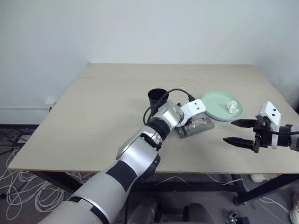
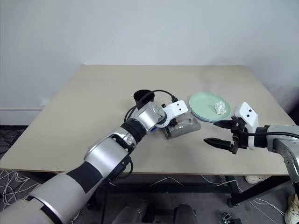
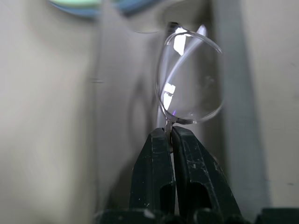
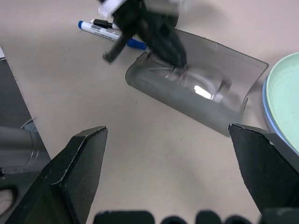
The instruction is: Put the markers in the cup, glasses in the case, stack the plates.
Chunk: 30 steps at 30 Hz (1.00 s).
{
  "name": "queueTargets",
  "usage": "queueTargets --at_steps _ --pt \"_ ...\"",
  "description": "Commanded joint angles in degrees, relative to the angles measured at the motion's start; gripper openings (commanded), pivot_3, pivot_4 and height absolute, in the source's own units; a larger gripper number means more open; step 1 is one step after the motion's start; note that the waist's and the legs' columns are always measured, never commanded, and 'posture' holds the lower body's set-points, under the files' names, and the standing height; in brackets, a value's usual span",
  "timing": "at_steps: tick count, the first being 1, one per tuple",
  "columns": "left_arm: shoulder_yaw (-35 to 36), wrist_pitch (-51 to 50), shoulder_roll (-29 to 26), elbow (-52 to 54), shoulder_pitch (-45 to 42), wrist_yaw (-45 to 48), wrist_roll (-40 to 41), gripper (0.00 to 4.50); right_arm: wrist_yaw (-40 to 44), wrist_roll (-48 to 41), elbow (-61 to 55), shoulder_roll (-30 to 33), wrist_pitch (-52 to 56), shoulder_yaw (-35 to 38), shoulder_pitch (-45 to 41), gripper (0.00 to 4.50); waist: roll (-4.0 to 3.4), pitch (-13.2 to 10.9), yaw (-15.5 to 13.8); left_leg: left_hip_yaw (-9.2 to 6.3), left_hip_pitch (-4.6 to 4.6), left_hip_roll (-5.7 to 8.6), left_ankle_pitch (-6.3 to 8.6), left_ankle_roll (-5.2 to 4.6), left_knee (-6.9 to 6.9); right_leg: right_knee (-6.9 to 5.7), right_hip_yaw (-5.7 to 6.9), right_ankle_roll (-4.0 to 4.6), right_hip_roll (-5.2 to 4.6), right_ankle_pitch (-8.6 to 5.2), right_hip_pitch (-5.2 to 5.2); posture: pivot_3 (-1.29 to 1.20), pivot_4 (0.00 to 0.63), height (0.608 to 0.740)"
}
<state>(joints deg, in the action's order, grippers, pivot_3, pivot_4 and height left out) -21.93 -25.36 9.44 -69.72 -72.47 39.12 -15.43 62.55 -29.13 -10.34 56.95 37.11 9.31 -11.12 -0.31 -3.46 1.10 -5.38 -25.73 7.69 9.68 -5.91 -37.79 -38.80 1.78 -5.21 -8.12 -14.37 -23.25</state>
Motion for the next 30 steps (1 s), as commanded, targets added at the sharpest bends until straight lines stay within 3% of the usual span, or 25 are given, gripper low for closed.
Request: queueTargets --at_steps 1,13,23,28,30 --pt "-1.3 -2.5 0.7 0.1 1.6 2.6 -1.3 0.02 0.0 -1.0 -2.0 0.8 0.0 2.3 -0.6 4.5 -0.02 0.0 0.0 0.0 0.01 0.0 0.0 0.0 0.0 0.0 -0.05 0.0 0.03 0.0 0.0 0.0 0.0 0.692" --pt "-7.4 -4.2 -1.9 8.4 5.6 17.5 -3.8 0.02 0.1 -0.8 -1.7 0.9 0.1 2.2 -0.5 4.5 -0.06 0.1 0.0 0.02 0.03 0.0 0.11 -0.07 0.01 0.06 -0.14 -0.01 0.07 -0.01 -0.01 0.0 0.0 0.692" --pt "-13.9 -1.8 -10.1 26.5 10.8 34.5 -4.0 0.02 0.7 -0.4 -0.6 0.9 -0.3 1.4 -1.3 4.5 -0.09 0.1 0.0 0.04 0.03 0.0 0.22 -0.08 0.01 0.1 -0.24 -0.01 0.11 -0.02 -0.06 0.0 0.0 0.692" --pt "-14.4 0.1 -12.9 30.1 11.6 34.7 -4.2 0.02 1.1 0.0 0.2 1.0 -0.7 1.2 -1.7 4.5 -0.1 0.1 0.0 0.04 0.04 0.0 0.22 -0.08 0.01 0.1 -0.3 0.0 0.15 -0.01 -0.09 0.0 0.0 0.692" --pt "-13.9 0.7 -13.3 30.2 11.3 33.6 -4.2 0.45 1.2 0.1 0.4 0.9 -0.8 1.0 -1.9 4.5 -0.1 0.1 0.0 0.04 0.08 0.0 0.22 -0.08 0.0 0.1 -0.38 0.0 0.18 -0.01 -0.09 0.0 0.0 0.692"
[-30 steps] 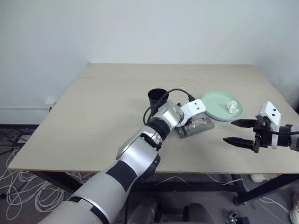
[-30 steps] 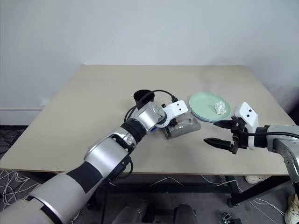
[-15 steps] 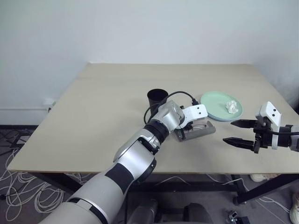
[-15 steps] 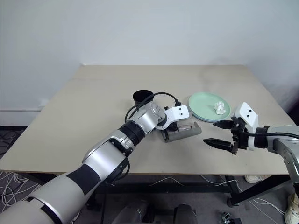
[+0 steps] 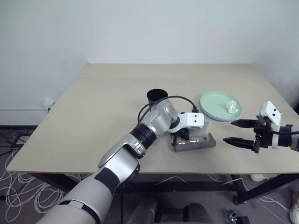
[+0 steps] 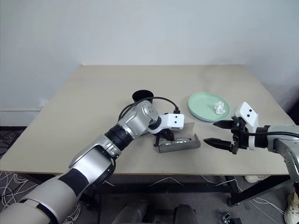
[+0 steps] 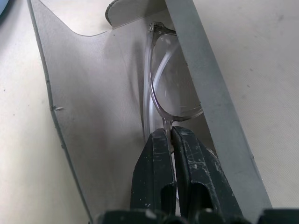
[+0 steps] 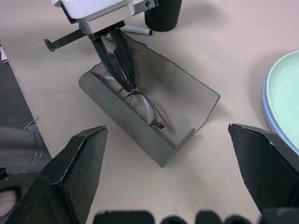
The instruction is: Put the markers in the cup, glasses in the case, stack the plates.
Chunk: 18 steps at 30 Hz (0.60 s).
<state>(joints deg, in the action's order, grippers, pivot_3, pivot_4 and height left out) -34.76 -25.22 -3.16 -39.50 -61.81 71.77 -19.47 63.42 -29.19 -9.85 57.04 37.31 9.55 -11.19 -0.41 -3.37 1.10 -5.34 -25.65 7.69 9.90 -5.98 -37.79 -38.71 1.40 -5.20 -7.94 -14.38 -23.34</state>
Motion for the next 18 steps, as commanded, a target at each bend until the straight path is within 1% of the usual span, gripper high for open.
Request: queueTargets --at_steps 1,4,5,6,8,11,18 --pt "-0.8 0.9 -0.9 0.0 0.6 0.3 -0.1 0.68 0.4 0.2 0.0 0.8 -1.0 0.7 -2.0 4.5 0.0 0.0 0.0 0.0 0.01 0.0 0.0 0.0 0.0 0.0 -0.02 0.0 0.01 0.0 0.0 0.0 0.0 0.692" --pt "0.2 0.8 -1.1 0.0 -0.1 -0.1 0.6 1.74 0.5 0.4 0.2 0.8 -1.2 0.5 -2.2 4.5 -0.01 0.0 0.0 0.0 0.02 0.0 0.0 0.0 -0.01 -0.07 -0.06 0.02 0.02 0.01 -0.06 0.0 0.0 0.692" --pt "1.0 0.5 -1.3 0.2 -0.8 -0.4 1.1 2.03 0.5 0.4 0.3 0.7 -1.2 0.4 -2.3 4.5 -0.01 0.0 0.0 0.0 0.04 0.0 0.0 0.0 0.0 -0.07 -0.06 0.02 0.01 0.02 -0.05 0.0 0.0 0.692" --pt "1.6 0.3 -1.4 0.4 -1.2 -0.7 1.4 2.47 0.6 0.4 0.3 0.7 -1.2 0.4 -2.4 4.5 -0.01 0.0 0.0 0.0 0.03 0.0 0.0 0.0 0.0 -0.08 -0.06 0.03 0.02 0.02 -0.06 0.0 0.0 0.692" --pt "2.9 -0.7 -1.7 1.0 -2.3 -1.2 2.1 3.18 0.6 0.5 0.4 0.7 -1.2 0.3 -2.5 4.5 -0.01 0.0 0.0 0.0 0.03 0.0 0.0 0.0 -0.01 -0.08 -0.05 0.04 0.02 0.03 -0.06 0.0 0.0 0.692" --pt "5.1 -2.6 -2.1 1.8 -4.4 -1.8 3.4 4.16 0.7 0.6 0.6 0.7 -1.3 0.0 -2.9 4.5 0.0 0.0 -0.1 0.0 0.02 0.01 0.0 0.0 -0.04 -0.07 -0.06 0.04 0.01 0.03 -0.05 0.0 0.0 0.692" --pt "9.9 -7.1 -2.2 2.5 -8.8 -4.5 6.8 4.16 1.0 1.0 1.5 0.6 -1.8 -1.0 -4.2 4.5 0.01 0.0 -0.1 0.0 -0.01 0.02 0.0 0.0 -0.06 -0.05 -0.05 0.03 0.01 0.02 -0.05 0.0 0.0 0.692"
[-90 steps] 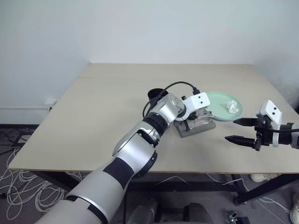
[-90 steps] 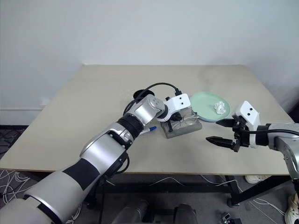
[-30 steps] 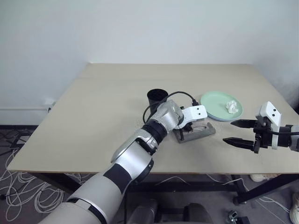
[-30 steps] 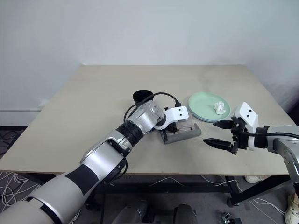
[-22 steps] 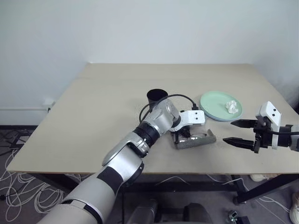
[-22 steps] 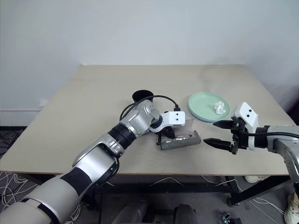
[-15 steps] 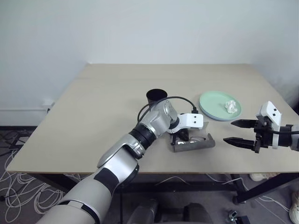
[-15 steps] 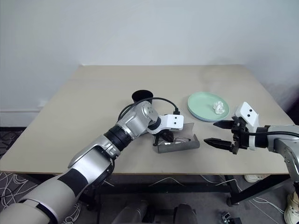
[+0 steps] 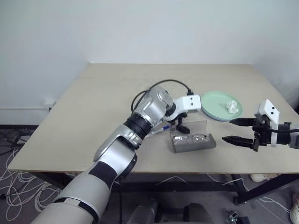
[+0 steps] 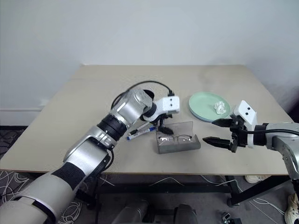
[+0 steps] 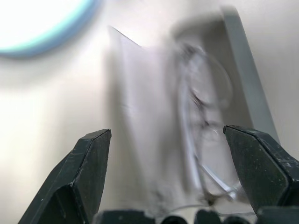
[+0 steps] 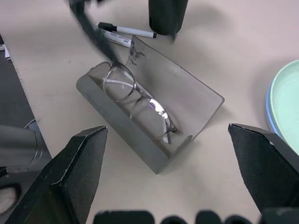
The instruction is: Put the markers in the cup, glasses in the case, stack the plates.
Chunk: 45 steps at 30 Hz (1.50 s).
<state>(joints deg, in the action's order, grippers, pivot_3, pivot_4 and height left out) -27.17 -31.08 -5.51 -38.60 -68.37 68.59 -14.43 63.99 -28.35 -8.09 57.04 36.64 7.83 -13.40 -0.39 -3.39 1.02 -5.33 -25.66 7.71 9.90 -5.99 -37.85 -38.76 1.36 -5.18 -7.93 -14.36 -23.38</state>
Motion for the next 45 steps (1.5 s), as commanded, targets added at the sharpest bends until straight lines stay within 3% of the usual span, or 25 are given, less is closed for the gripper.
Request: queueTargets --at_steps 1,3,13,24,31,45 --pt "3.2 -1.2 0.4 0.2 -2.9 -3.1 2.0 3.99 0.5 0.3 -0.1 0.6 -1.2 0.6 -2.1 4.5 -0.01 0.0 0.0 0.0 0.0 0.0 0.0 0.0 0.0 0.0 -0.01 0.0 0.0 0.0 0.0 0.0 0.0 0.692" --pt "4.2 -1.1 0.8 -1.5 -3.7 -5.2 2.4 3.61 0.6 0.4 0.2 0.6 -1.4 0.5 -2.2 4.5 0.0 0.0 0.0 0.0 0.0 0.0 0.0 0.0 0.0 0.0 0.0 0.0 0.01 0.0 -0.02 0.0 0.0 0.692" --pt "5.1 9.6 5.7 -16.4 -3.7 -22.5 0.8 0.09 0.8 0.7 0.9 0.8 -1.4 0.5 -3.2 4.5 0.03 0.0 -0.6 0.0 0.01 0.02 0.0 0.0 -0.04 -0.01 -0.01 -0.02 -0.01 0.02 0.01 0.0 0.0 0.692" --pt "0.4 12.7 7.0 -16.3 0.1 -18.6 -2.0 0.09 -0.1 0.2 -0.5 0.8 -0.7 1.3 -2.3 4.5 0.02 0.0 -1.6 0.06 0.01 0.06 0.0 0.0 -0.06 -0.01 -0.12 -0.02 0.01 0.02 -0.03 0.0 0.0 0.692" --pt "-3.8 8.9 3.2 -3.2 5.4 -9.3 -2.7 0.09 -0.4 0.2 -0.4 0.6 -0.8 1.2 -2.4 4.5 0.0 0.0 -1.5 0.06 0.01 0.06 0.0 0.0 -0.04 -0.01 -0.15 -0.01 0.02 0.03 -0.06 0.0 0.0 0.692" --pt "-9.1 -1.5 -4.0 20.3 16.2 -3.6 -3.2 0.09 0.1 0.5 0.6 0.5 -1.4 0.6 -3.2 4.5 -0.05 0.0 -1.5 0.04 0.05 0.06 0.0 0.0 -0.03 -0.02 -0.18 0.03 0.05 0.05 -0.04 0.0 0.0 0.692"
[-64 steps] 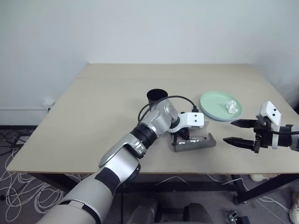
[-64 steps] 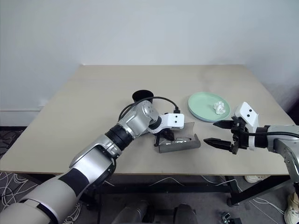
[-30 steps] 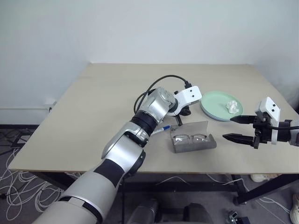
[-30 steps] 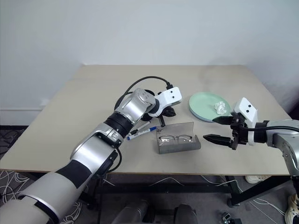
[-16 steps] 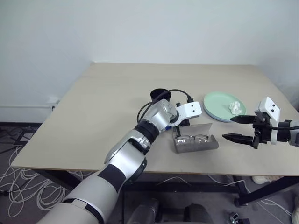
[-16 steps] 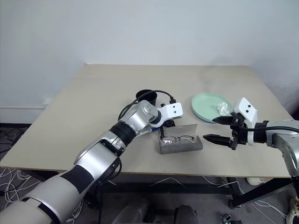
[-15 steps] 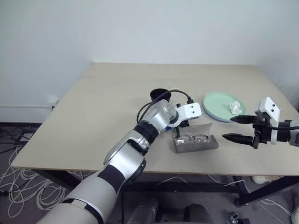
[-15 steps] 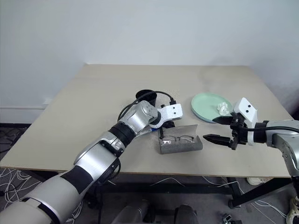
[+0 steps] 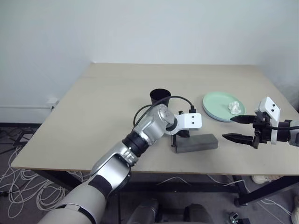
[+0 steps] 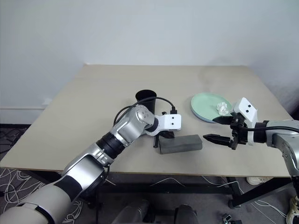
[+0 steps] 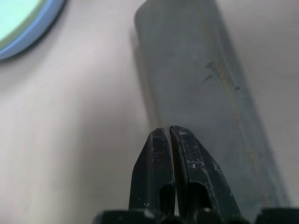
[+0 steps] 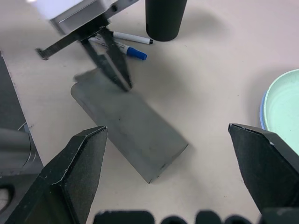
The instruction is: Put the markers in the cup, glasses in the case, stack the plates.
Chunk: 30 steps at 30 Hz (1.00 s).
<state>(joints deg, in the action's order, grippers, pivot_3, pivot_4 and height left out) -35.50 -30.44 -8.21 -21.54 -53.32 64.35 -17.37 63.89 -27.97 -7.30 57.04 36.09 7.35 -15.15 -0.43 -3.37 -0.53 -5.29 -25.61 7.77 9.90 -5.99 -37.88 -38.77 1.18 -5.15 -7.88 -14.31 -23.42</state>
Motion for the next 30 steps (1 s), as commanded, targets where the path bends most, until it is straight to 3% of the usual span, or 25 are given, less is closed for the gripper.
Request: queueTargets --at_steps 1,10,14,19,24,27,30 --pt "-0.7 -3.0 -1.5 3.8 1.7 0.6 -0.1 0.09 0.2 0.2 0.0 0.5 -0.9 1.0 -1.5 4.5 -0.01 0.0 0.0 0.0 0.03 0.0 0.0 0.0 0.01 0.0 -0.02 0.0 0.01 0.0 0.01 0.0 0.0 0.692" --pt "0.3 -6.0 -3.0 8.1 3.2 -1.0 1.0 0.09 0.2 0.4 0.7 0.1 -1.3 -0.1 -2.5 4.5 -0.02 0.0 0.0 0.0 0.09 0.0 0.0 0.0 0.02 -0.01 -0.07 0.09 0.04 0.07 0.02 0.0 0.0 0.692" --pt "6.6 -5.9 -6.9 10.9 2.6 -3.0 3.4 0.09 0.4 0.6 1.5 -0.2 -1.8 -1.1 -3.4 4.5 -0.04 0.0 0.0 0.0 0.08 0.0 0.0 0.0 0.04 -0.02 -0.13 0.14 0.06 0.11 -0.06 0.0 0.0 0.692" --pt "8.3 -2.8 -12.6 9.0 2.9 -2.1 4.7 0.09 0.7 1.2 2.7 -0.7 -2.3 -1.9 -4.7 4.5 -0.05 0.0 0.0 -0.01 0.11 0.0 0.0 0.01 0.04 -0.01 -0.15 0.17 0.11 0.13 -0.08 0.0 0.0 0.692" --pt "8.0 -1.9 -13.7 8.5 2.8 -2.3 5.7 0.09 0.9 1.4 3.1 -0.8 -2.5 -2.1 -5.0 4.5 -0.04 0.0 -0.2 -0.01 0.09 0.05 0.0 0.01 0.04 0.01 -0.16 0.17 0.08 0.14 -0.05 0.0 0.0 0.692" --pt "10.7 -1.5 -17.6 2.7 -0.1 2.7 8.5 0.62 1.0 1.5 3.3 -1.0 -2.8 -2.4 -5.3 4.5 -0.04 0.0 0.0 0.01 0.09 0.08 0.0 0.01 0.03 0.01 -0.21 0.17 0.07 0.14 -0.08 0.0 0.0 0.692" --pt "11.0 -0.9 -18.1 0.6 -1.1 3.1 9.5 1.62 1.0 1.5 3.4 -1.1 -2.9 -2.6 -5.4 4.5 -0.04 0.0 0.0 -0.06 0.1 0.08 0.0 0.01 0.08 -0.01 -0.3 0.25 0.18 0.2 -0.21 0.0 0.0 0.692"
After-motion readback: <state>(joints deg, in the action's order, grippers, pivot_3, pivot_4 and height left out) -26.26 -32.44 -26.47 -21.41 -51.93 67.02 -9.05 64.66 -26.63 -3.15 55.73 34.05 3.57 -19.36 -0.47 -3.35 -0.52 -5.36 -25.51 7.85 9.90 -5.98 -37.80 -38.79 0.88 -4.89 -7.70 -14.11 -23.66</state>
